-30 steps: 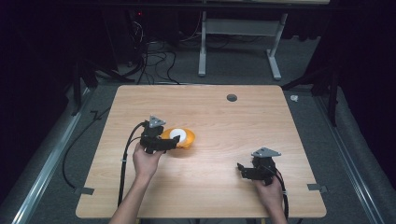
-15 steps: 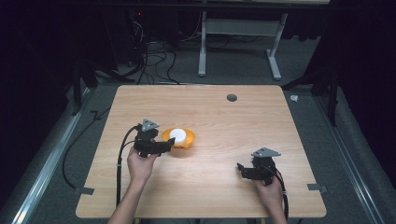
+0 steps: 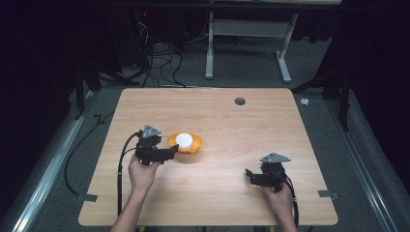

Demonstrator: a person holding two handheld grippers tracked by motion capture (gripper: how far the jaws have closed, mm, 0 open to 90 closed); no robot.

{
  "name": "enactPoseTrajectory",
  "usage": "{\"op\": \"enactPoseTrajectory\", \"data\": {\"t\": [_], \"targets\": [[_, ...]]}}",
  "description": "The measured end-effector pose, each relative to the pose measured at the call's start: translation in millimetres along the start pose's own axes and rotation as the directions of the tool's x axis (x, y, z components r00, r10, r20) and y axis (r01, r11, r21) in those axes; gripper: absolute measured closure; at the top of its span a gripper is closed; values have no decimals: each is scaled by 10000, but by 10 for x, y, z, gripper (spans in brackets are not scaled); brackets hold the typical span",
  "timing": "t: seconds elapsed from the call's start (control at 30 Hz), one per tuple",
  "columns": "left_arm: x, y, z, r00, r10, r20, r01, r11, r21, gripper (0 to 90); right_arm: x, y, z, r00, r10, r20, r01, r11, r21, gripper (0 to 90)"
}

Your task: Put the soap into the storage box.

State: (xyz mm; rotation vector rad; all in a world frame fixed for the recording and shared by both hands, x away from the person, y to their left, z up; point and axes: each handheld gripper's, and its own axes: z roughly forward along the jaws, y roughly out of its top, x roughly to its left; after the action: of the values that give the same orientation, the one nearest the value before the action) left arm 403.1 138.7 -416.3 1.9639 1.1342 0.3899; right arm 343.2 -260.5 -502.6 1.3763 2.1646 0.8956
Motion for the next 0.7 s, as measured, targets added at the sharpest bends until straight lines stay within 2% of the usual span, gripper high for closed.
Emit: {"op": "enactPoseTrajectory", "data": {"t": [0.4,0.7], "targets": [[17,-54,-84,9998,-35,-217,32,9999,-119,236,0,0,0,10000,0,-4,0,10000,2,208],[25,-115,-126,9997,-106,-221,104,9999,-110,234,0,0,0,10000,-3,-4,3,10000,0,208]]}}
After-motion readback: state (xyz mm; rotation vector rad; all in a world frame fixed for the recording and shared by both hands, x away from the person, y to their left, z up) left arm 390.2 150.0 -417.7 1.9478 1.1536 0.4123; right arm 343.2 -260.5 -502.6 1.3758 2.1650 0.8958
